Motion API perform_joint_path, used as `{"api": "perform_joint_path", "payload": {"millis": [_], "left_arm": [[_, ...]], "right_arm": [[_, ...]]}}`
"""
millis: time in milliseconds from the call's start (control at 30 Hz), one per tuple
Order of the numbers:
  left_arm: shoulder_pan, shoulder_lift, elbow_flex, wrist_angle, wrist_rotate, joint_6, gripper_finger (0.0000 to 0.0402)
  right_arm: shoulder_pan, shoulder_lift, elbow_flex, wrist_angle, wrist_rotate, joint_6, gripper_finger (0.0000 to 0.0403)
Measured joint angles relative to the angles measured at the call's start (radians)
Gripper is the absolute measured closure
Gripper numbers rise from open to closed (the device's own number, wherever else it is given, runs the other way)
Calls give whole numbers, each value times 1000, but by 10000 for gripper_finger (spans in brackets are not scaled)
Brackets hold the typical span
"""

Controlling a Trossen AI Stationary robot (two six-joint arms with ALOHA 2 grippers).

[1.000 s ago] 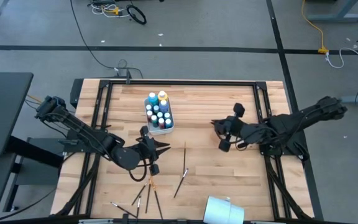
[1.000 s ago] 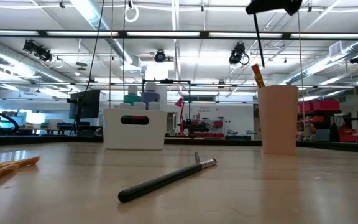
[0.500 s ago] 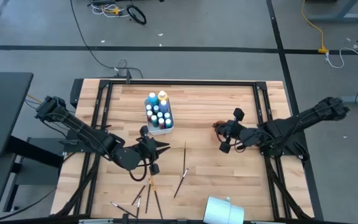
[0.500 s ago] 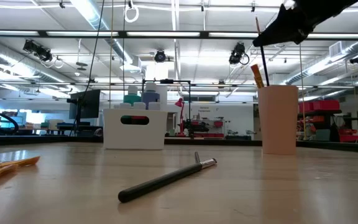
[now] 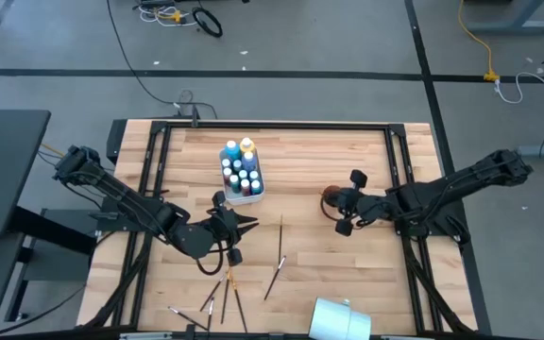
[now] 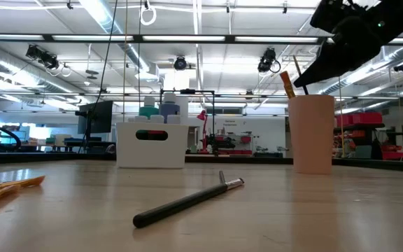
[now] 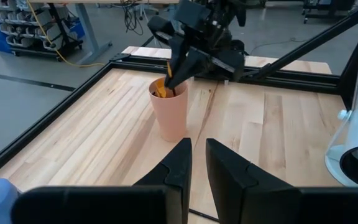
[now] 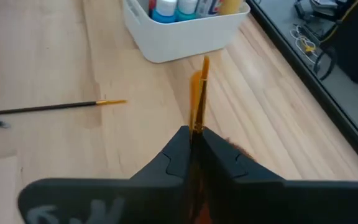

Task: Pick & Place Paint Supplies
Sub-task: Put the gold paint brush into the orange cup

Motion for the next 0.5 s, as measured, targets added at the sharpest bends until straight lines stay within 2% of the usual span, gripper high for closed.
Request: {"api": "perform_joint_path", "payload": {"millis": [300, 500], "left_arm": [[0, 16, 0, -16, 38, -22, 347], [0, 44, 1, -101, 163, -200, 347]], "right_arm": [[-37, 0, 0, 2, -7, -9, 327], [-36, 0, -1, 26, -8, -39, 296]]}}
